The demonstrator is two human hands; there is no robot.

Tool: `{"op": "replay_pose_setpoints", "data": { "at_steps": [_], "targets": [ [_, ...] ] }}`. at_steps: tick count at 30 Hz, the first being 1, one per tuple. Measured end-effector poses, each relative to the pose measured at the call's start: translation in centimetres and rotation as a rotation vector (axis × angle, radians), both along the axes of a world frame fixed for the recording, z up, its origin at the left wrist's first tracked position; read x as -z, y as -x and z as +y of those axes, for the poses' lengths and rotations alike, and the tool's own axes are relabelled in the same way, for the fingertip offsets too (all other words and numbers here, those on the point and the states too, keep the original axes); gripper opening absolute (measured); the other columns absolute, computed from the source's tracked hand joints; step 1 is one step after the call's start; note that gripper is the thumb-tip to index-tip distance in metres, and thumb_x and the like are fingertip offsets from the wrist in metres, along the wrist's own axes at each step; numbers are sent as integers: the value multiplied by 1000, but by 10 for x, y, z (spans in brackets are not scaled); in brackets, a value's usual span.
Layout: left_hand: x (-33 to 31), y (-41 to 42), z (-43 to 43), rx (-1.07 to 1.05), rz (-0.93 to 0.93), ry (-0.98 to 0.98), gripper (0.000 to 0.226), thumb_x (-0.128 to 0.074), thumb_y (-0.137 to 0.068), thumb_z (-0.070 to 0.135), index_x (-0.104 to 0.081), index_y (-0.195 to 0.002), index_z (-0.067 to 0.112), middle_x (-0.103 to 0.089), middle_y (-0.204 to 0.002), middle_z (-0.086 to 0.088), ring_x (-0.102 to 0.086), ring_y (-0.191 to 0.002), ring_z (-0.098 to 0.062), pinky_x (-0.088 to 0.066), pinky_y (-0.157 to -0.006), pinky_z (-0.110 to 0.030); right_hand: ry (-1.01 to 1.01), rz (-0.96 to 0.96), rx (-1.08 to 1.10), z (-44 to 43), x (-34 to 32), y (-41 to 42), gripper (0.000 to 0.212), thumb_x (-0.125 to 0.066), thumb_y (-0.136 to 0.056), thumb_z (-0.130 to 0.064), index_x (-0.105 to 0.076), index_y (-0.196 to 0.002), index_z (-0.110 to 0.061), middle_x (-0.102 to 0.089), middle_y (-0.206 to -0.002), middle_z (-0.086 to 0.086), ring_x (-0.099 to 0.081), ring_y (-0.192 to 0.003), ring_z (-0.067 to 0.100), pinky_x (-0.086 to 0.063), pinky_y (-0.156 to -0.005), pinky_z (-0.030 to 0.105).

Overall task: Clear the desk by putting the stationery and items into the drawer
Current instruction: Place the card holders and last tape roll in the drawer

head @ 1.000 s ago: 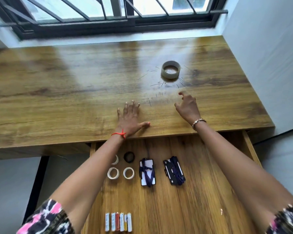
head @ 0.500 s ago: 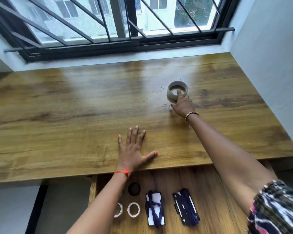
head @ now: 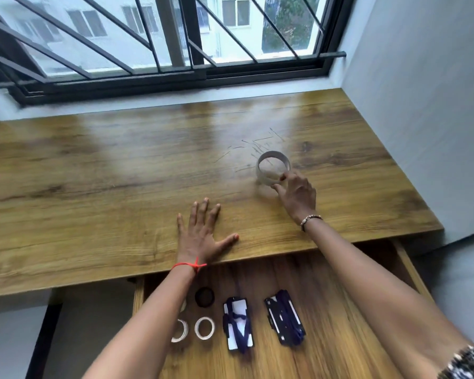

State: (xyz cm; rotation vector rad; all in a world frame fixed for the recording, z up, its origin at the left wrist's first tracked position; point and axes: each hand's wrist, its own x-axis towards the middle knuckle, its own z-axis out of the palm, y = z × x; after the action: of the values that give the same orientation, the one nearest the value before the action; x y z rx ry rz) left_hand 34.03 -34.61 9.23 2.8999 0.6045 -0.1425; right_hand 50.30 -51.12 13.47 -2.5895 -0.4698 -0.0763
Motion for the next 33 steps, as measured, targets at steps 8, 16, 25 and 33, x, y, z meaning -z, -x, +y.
{"op": "replay_pose_setpoints", "data": {
  "at_steps": [8,16,25,33],
  "targets": [
    [-5,39,-50,-83,28,143,69,-31,-93,55,3,-148,29,13,-157,-6,13,-144,-26,3,-115,-51,-227,-20,67,-102,-3,99,25,-74,-75,-18,-67,-96,-6,-63,-99,14,-61,-91,29,-46,-76,31],
    [-12,164,-100,-4,-145,444,65,-55,-90,17,-22,-146,11,-20,-155,-6,-13,-144,-17,-14,-118,-35,-132,188,179,-199,52,191,21,-75,-76,-18,-67,-92,-8,-60,-100,13,-59,-89,26,-44,-74,29],
    [14,270,-121,30,-12,383,58,-52,-92,12,-25,-144,15,-20,-154,-5,-14,-144,-16,-5,-114,-27,56,425,318,-222,98,193,26,-70,-79,-11,-65,-99,4,-59,-110,24,-55,-102,35,-43,-83,34],
    [21,280,-128,80,-33,360,54,-50,-93,12,-30,-142,14,-29,-151,-4,-15,-143,-12,-7,-115,-27,61,403,286,-213,86,215,41,-58,-83,-1,-46,-123,0,-34,-134,20,-51,-108,35,-51,-85,41]
  ]
}}
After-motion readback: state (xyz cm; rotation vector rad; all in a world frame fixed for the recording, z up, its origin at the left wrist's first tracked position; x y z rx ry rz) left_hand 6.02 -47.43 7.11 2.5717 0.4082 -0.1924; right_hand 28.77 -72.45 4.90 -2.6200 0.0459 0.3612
